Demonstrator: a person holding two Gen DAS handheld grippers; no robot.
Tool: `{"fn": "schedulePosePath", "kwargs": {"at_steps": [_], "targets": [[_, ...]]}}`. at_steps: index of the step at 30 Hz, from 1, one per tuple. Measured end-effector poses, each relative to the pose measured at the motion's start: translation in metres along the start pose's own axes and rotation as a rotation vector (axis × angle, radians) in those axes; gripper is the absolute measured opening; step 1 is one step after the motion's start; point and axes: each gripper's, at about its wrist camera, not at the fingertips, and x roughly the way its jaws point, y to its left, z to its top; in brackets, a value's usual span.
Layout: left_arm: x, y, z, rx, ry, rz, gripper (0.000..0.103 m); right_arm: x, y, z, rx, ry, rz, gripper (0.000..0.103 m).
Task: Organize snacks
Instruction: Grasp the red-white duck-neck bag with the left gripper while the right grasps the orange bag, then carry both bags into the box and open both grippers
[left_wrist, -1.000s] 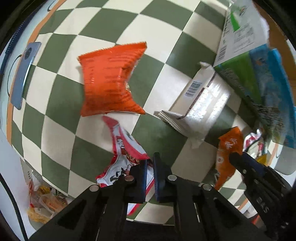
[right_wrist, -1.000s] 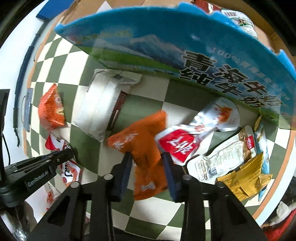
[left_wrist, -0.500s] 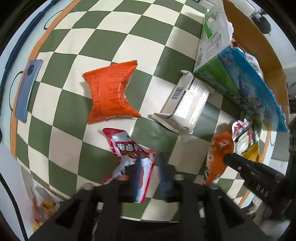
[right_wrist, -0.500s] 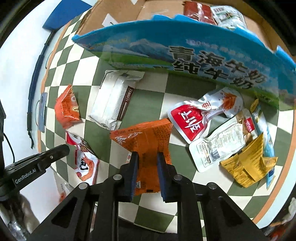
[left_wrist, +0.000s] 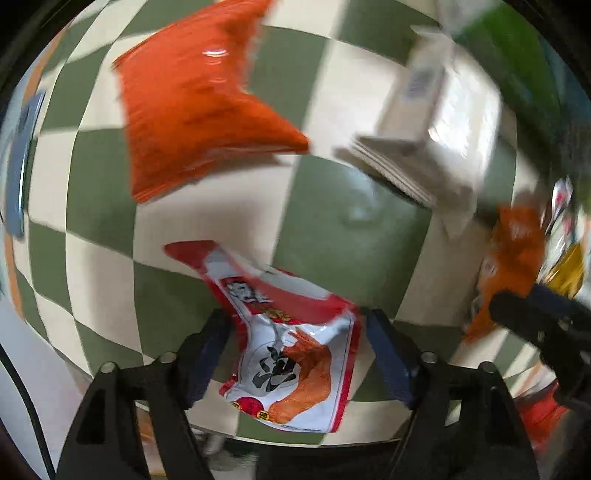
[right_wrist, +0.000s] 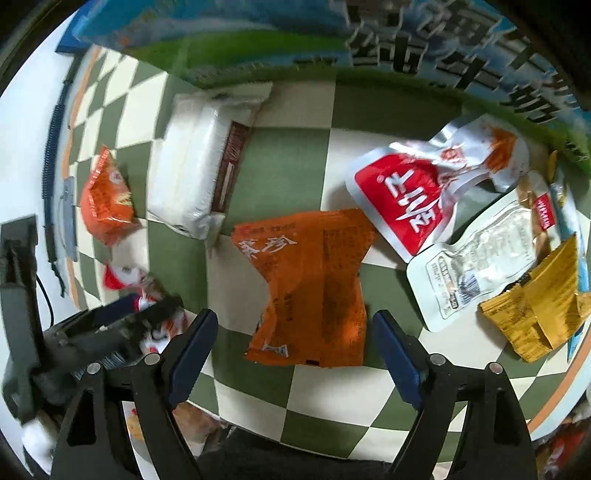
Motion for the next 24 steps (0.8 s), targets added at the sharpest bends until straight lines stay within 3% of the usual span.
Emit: {"fn": "schedulePosePath", "kwargs": {"at_steps": [1,3,5,6,7,8,10,18,24], "targets": [[0.0,-0.006,-0.002,0.019,-0.011,0.03,0.076,0.005,0.002,0.001,-0.004,0.013,-0.019,0.088],[-0.001,-0.005,-0.005,-0.014,-0.014,0.011,0.068,0.016,0.003,0.0,-0.002,0.053,-0.058,0.088],[-0.003,-0.007,-0.008,-0.019,-0.025,0.024,0.066,0.016,0.008,-0.003,-0.029,0.012,-0.114,0.078],[-0.003,-0.008,-0.01,-0.015,-0.033,0.032,0.065,0.015,0.013,-0.005,-0.047,-0.008,-0.166,0.065],[-0.004,-0.01,-0.013,-0.015,-0.044,0.039,0.064,0.015,0.016,-0.006,-0.067,-0.02,-0.182,0.059],[-0.005,-0.011,-0.014,-0.018,-0.049,0.04,0.063,0.015,0.019,-0.007,-0.076,-0.025,-0.179,0.057],[-0.007,-0.011,-0.018,-0.025,-0.044,0.012,0.062,0.013,0.021,-0.009,-0.083,-0.035,-0.173,0.044],[-0.042,-0.02,-0.033,-0.007,-0.085,-0.084,0.062,-0.004,0.01,-0.022,-0.061,-0.074,-0.103,0.038],[-0.122,-0.044,-0.033,0.032,-0.223,-0.155,0.062,-0.046,-0.001,-0.035,-0.035,-0.135,-0.01,0.037]]}}
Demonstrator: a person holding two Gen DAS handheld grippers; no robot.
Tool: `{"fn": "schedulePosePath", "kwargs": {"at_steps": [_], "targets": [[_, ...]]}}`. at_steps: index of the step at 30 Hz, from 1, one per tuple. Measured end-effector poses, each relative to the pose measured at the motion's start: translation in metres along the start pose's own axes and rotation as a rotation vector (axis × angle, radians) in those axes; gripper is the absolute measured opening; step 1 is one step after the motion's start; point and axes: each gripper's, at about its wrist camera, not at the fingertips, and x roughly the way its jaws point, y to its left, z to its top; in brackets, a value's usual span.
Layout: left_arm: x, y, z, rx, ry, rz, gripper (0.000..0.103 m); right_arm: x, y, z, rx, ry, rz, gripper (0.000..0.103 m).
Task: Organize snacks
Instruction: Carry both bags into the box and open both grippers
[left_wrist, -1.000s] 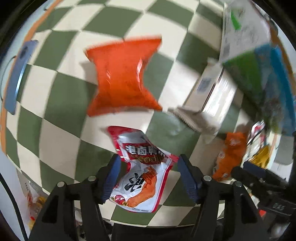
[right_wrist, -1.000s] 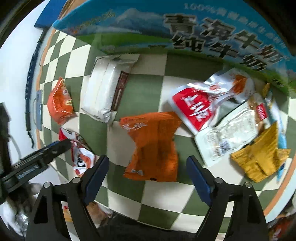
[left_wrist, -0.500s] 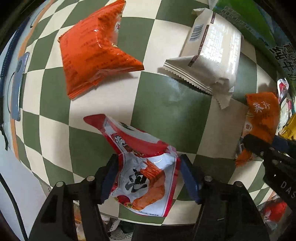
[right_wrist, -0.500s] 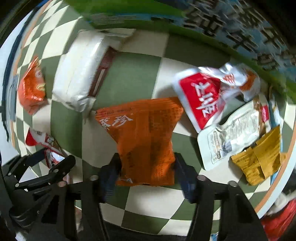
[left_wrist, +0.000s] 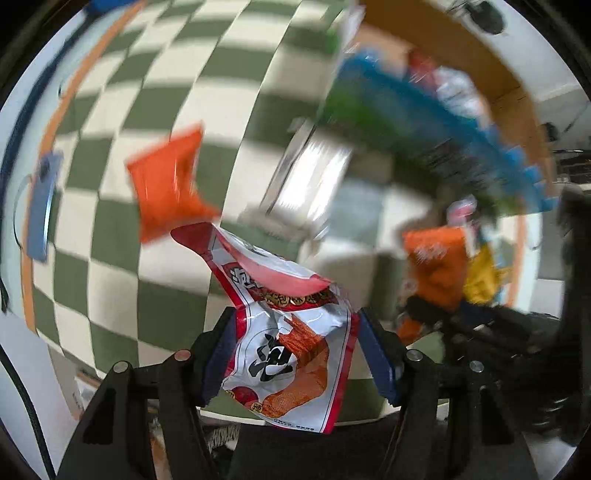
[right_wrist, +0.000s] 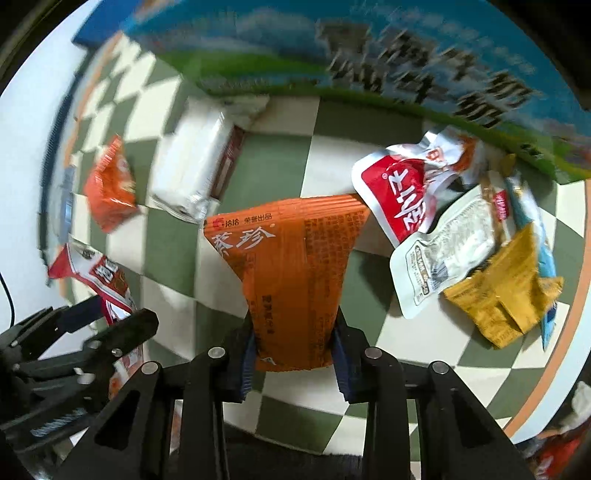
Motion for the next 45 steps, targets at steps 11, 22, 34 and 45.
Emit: {"fn": "schedulePosePath", "kwargs": {"at_steps": [11,22,34,45], "targets": [[-0.09,-0.083,0.104,0.167,-0.156,-0.085,0.062,-0.15,-0.03,0.019,0.047,-0.216,0.143,0.037],[-0.063,-0.14,0.231,0.21,-0.096,-0.034,0.062,-0.206,-0.107,0.133,0.102,-0.28,-0.024,0.037],[0.015,-0.152,0.319,0.194,0.026,0.078,0.062,-0.156,-0.156,0.237,0.123,-0.174,-0.159,0.037],[0.036,-0.155,0.336,0.224,0.039,0.138,0.066,-0.134,-0.169,0.276,0.16,-0.124,-0.199,0.042]]}}
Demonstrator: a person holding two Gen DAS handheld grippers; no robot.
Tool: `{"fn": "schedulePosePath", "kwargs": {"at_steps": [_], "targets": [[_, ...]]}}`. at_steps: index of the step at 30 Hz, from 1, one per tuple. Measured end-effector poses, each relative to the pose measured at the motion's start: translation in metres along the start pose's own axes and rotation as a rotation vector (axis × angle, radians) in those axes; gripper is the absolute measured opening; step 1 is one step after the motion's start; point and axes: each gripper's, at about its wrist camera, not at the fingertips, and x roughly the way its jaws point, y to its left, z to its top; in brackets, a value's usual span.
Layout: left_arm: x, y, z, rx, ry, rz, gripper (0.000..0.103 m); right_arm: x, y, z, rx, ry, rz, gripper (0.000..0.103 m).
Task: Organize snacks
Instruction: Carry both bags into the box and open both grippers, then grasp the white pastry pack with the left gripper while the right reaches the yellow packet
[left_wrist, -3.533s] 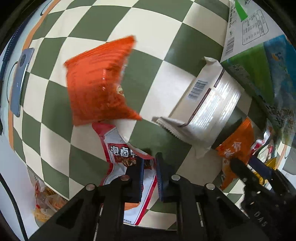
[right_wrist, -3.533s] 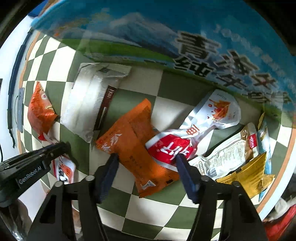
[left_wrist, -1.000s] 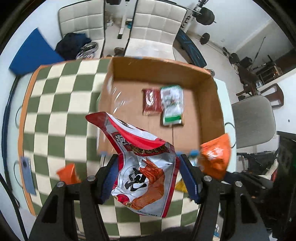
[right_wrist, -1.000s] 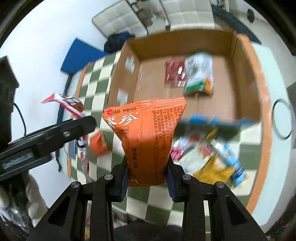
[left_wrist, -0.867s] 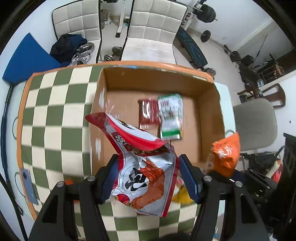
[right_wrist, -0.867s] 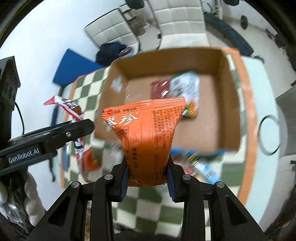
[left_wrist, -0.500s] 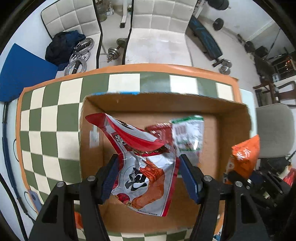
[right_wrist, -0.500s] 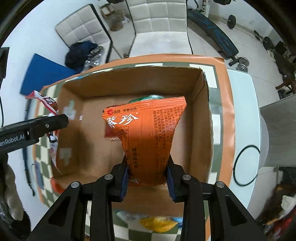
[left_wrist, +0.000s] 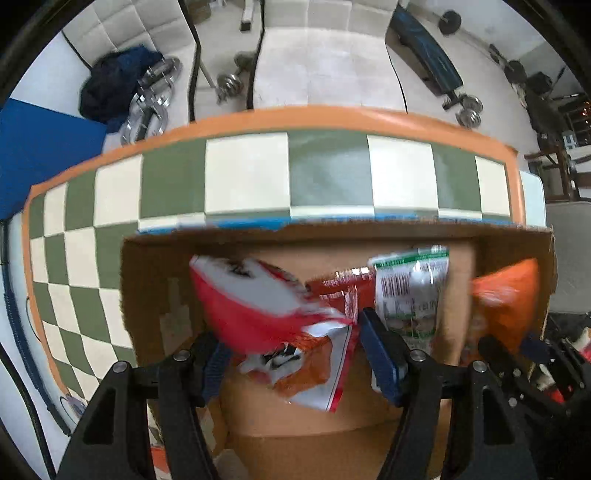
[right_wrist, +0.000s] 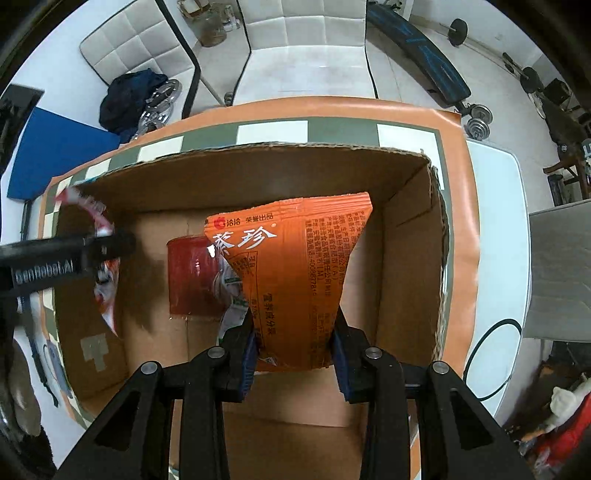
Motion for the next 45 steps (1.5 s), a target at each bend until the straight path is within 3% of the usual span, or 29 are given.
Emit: {"fn": "schedulePosePath", "kwargs": {"at_steps": [3,13,20,21,27,34,38,45], "targets": [[-0.004,0.003,0.001,-0.015,-0.029,-0.005,0.075,0.0,-0.002,0.002,0.001,0.0,-0.021,0.09],[-0.028,0.006,-0.009,-0.05,-0.072,-0.013,0.079,-0.012,-0.002,-0.008,-0.01,0.002,0.012,0.09],[-0.051,0.006,-0.038,-0.07,-0.135,-0.013,0.092,-0.031,0.0,-0.022,-0.015,-0.031,0.039,0.09],[-0.055,0.005,-0.043,-0.068,-0.146,-0.016,0.097,-0.034,0.001,-0.028,-0.014,-0.035,0.041,0.09],[-0.093,0.009,-0.085,-0.069,-0.254,-0.027,0.098,-0.059,0.006,-0.059,-0.007,-0.075,0.07,0.092],[-0.118,0.026,-0.156,-0.056,-0.344,0.02,0.098,-0.089,0.013,-0.134,0.051,-0.116,0.141,0.092],[-0.104,0.043,-0.199,-0.057,-0.317,0.051,0.098,-0.083,0.016,-0.189,0.118,-0.101,0.2,0.092],[-0.032,0.075,-0.25,-0.095,-0.129,0.026,0.098,-0.03,-0.008,-0.264,0.308,-0.001,0.244,0.092]]}}
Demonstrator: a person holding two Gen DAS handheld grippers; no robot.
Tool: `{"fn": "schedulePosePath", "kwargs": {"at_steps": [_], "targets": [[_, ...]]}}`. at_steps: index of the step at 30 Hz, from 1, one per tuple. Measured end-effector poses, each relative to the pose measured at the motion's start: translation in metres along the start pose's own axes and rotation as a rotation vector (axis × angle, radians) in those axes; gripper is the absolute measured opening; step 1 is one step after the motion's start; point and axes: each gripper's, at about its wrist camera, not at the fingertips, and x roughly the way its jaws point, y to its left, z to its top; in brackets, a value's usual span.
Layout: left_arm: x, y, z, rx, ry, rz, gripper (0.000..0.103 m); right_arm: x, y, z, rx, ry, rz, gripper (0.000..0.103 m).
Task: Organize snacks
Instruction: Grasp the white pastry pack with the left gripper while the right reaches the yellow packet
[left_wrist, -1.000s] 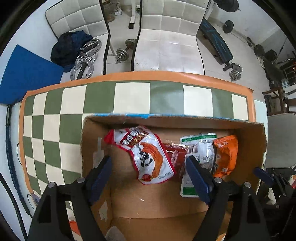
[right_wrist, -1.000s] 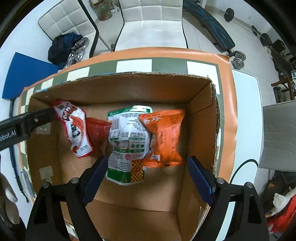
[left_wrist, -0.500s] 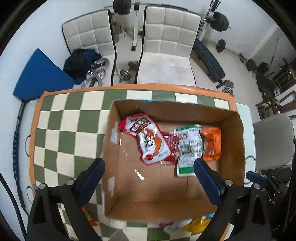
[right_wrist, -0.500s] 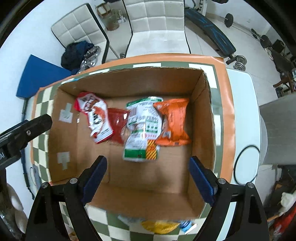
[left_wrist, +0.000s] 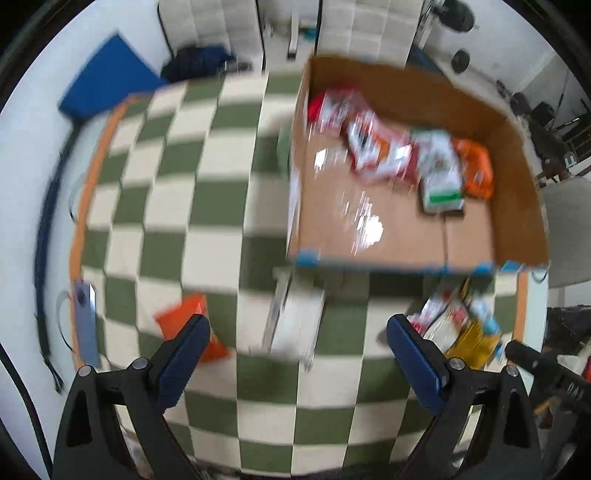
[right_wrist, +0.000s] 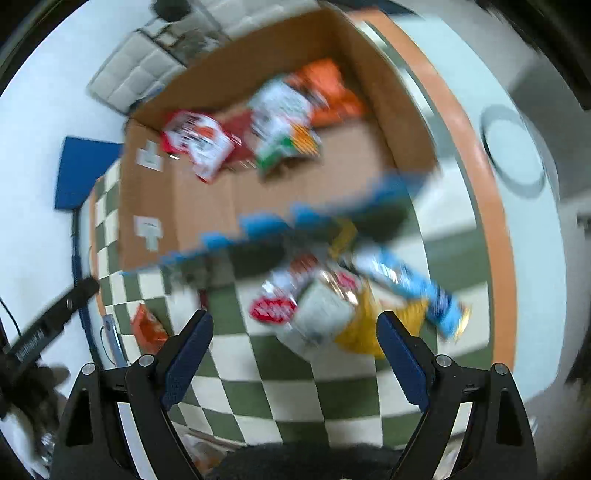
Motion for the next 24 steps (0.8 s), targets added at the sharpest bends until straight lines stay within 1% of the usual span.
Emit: {"fn": "schedulePosePath", "kwargs": {"at_steps": [3,6,10,13,19,22,23,24], "targets": [[0.027,0.004,-0.013,0.006,0.054,0.021,0.098,0.021,-0.027,-0.012,0.066,0.039,-0.018,0.092],[0.053,0.007,-0.022,-0.002,0.118,0.001,0.098,0.041,-0.048,-0.016,0.116,0.066,-0.039,0.092],[0.083,0.007,-0.021,-0.004,0.162,0.005,0.098,0.067,-0.069,-0.017,0.167,0.107,-0.037,0.092],[0.1,0.005,-0.018,-0.001,0.193,0.006,0.098,0.082,-0.076,-0.016,0.184,0.135,-0.023,0.092],[0.132,-0.004,-0.012,0.034,0.24,0.029,0.098,0.105,-0.083,-0.013,0.204,0.173,-0.004,0.093],[0.134,-0.007,-0.011,0.031,0.206,0.033,0.098,0.112,-0.084,-0.008,0.205,0.185,-0.016,0.096],[0.134,-0.007,-0.011,0.031,0.204,0.031,0.091,0.113,-0.086,-0.005,0.207,0.189,-0.02,0.096],[0.135,-0.008,-0.012,0.033,0.204,0.034,0.076,0.116,-0.086,-0.002,0.207,0.194,-0.023,0.096]]}}
